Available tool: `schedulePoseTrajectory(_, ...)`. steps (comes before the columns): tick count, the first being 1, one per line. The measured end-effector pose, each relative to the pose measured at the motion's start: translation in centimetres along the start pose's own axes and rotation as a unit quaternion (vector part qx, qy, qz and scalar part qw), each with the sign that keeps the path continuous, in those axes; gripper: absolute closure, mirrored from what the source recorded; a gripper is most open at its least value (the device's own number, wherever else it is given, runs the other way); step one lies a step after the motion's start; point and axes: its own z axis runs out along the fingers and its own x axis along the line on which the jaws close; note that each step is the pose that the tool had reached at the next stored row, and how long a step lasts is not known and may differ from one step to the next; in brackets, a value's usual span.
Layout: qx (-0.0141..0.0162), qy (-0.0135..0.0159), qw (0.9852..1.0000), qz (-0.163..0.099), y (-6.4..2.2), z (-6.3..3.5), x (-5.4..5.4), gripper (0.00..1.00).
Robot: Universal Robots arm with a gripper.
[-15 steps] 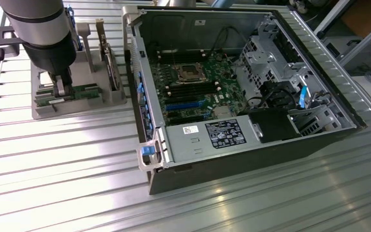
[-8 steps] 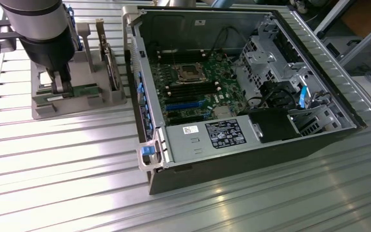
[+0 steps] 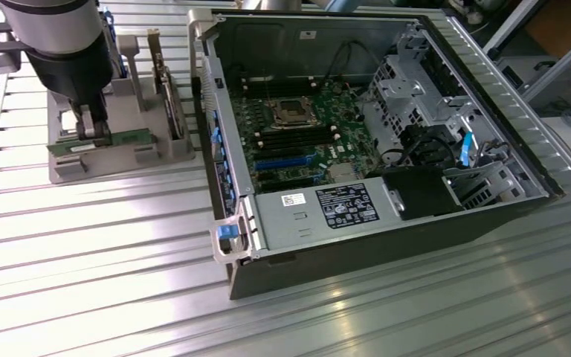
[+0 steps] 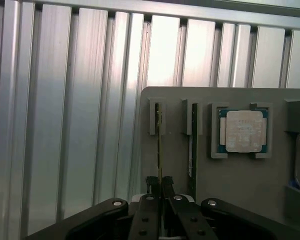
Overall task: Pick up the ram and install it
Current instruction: 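Pick up the ram and move it above insertion slot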
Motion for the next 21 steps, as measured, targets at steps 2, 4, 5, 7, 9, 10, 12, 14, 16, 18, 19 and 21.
schedulePoseTrajectory(2,0.0000,0.0000,1.0000,0.000,0.01,-0.35,0.0,0.87)
schedulePoseTrajectory(4,0.0000,-0.0001,1.0000,0.000,0.01,-0.59,0.0,0.87)
schedulePoseTrajectory(5,0.0000,0.0000,1.0000,0.000,0.02,-0.71,0.0,0.87)
schedulePoseTrajectory(7,0.0000,0.0000,1.0000,0.000,0.02,-1.02,0.0,0.87)
schedulePoseTrajectory(9,0.0001,-0.0001,1.0000,0.000,0.03,-1.31,0.0,0.87)
schedulePoseTrajectory(10,0.0001,0.0000,1.0000,0.000,0.03,-1.49,0.0,0.87)
schedulePoseTrajectory(12,0.0000,0.0000,1.0000,0.000,0.05,-1.96,0.0,0.87)
schedulePoseTrajectory(14,0.0000,0.0000,1.0000,0.000,0.06,-2.41,-0.1,0.87)
schedulePoseTrajectory(16,0.0000,0.0000,1.0000,0.000,0.07,-2.96,-0.1,0.87)
schedulePoseTrajectory(18,0.0000,0.0000,1.0000,0.000,0.08,-3.31,-0.1,0.87)
schedulePoseTrajectory(19,0.0001,-0.0001,1.0000,0.000,0.09,-3.62,-0.1,0.87)
schedulePoseTrajectory(21,0.0001,0.0000,1.0000,0.000,0.10,-4.14,-0.1,0.87)
